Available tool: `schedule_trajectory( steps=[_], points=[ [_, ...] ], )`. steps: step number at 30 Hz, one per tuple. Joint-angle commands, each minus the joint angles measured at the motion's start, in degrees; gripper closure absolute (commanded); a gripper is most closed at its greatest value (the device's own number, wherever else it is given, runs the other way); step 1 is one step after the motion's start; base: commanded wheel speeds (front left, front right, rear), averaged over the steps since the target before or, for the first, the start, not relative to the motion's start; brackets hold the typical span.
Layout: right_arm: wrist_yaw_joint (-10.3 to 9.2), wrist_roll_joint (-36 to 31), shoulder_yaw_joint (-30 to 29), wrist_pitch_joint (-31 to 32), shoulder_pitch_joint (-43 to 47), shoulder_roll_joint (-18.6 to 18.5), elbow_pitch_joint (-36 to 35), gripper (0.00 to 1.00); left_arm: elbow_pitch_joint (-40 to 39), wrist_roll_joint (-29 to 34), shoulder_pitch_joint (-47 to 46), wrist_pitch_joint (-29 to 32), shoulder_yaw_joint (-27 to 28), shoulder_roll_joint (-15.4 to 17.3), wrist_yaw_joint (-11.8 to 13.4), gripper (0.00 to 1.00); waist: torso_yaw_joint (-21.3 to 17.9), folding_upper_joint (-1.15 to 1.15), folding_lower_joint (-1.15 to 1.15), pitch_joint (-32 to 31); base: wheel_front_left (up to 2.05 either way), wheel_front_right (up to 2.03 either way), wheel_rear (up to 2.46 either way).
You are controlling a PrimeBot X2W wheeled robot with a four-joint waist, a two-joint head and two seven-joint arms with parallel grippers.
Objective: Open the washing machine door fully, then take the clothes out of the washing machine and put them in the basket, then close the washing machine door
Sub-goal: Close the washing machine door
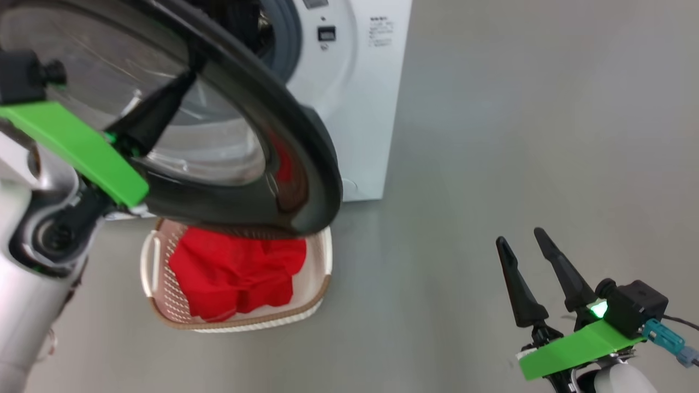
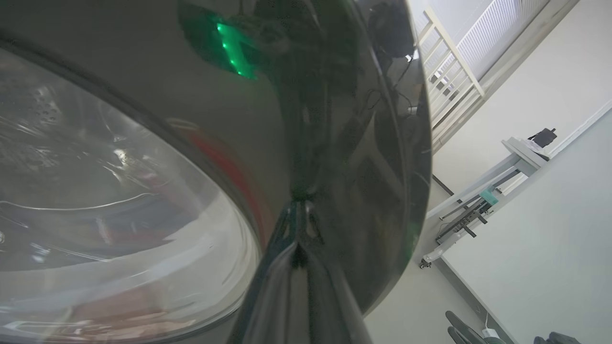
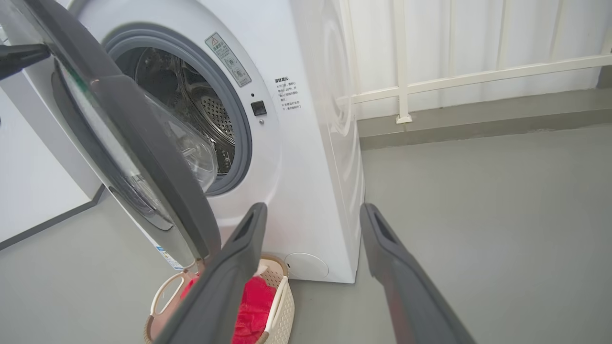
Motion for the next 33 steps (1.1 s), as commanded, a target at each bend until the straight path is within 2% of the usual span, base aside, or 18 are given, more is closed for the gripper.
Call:
schedule_trajectory(
  steps=[1,19,33],
  points=[
    [0.36,-0.72,1.05,-0.37,-2.20,0.17,-1.67,0.00,-0.34,-0.44,-4.12,-1.26,1.70,3.19,-0.40,1.00,-2.10,0.00,0.00,2.71,0.00,0.00,0.00],
    [0.36,-0.87,0.71,-0.37,-6.50,2.41,-2.12,0.00,8.11,-0.55,-14.84,-9.21,-2.03,7.13,-0.40,1.00,-7.76,0.00,0.00,8.81,0.00,0.00,0.00],
    [0.36,-1.05,0.40,-0.37,-7.25,3.11,-2.41,0.00,13.56,-1.56,-18.59,-16.57,-5.24,8.48,-0.40,1.00,-8.90,0.00,0.00,9.59,0.00,0.00,0.00]
  ],
)
